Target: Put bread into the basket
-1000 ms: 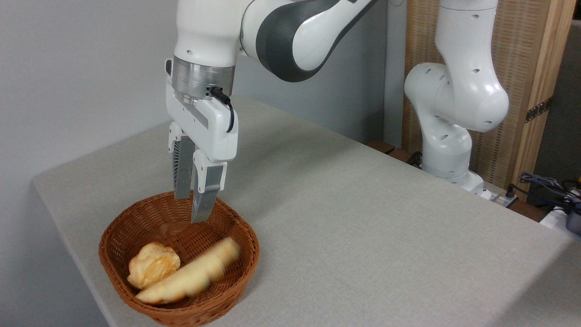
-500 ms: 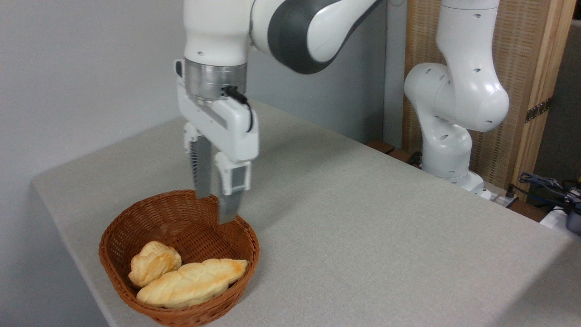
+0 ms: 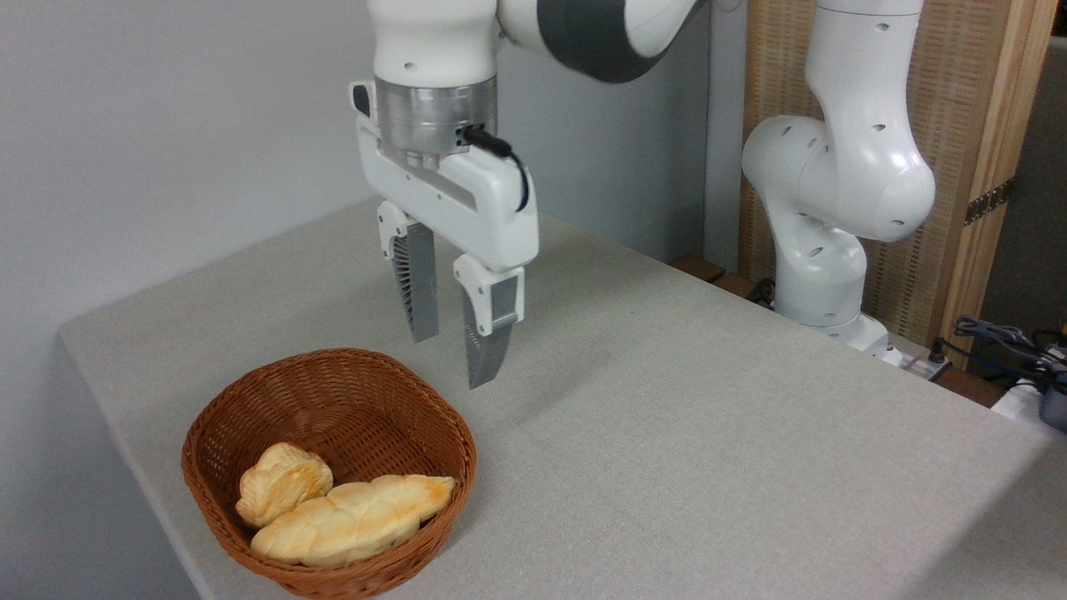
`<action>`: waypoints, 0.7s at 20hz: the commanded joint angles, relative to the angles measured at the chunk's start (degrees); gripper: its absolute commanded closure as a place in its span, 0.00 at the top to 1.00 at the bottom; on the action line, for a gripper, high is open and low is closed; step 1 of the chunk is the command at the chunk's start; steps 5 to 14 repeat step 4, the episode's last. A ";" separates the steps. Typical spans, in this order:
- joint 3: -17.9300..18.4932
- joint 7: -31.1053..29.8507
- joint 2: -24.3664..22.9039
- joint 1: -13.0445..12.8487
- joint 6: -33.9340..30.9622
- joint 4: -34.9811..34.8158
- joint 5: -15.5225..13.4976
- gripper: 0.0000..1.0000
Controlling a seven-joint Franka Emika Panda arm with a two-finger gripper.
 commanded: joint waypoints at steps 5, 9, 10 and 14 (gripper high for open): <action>2.30 0.17 0.63 -0.48 -5.38 1.91 0.61 1.00; 2.30 0.17 0.63 -0.48 -5.38 1.91 0.61 1.00; 2.30 0.17 0.63 -0.48 -5.38 1.91 0.61 1.00; 2.30 0.17 0.63 -0.48 -5.38 1.91 0.61 1.00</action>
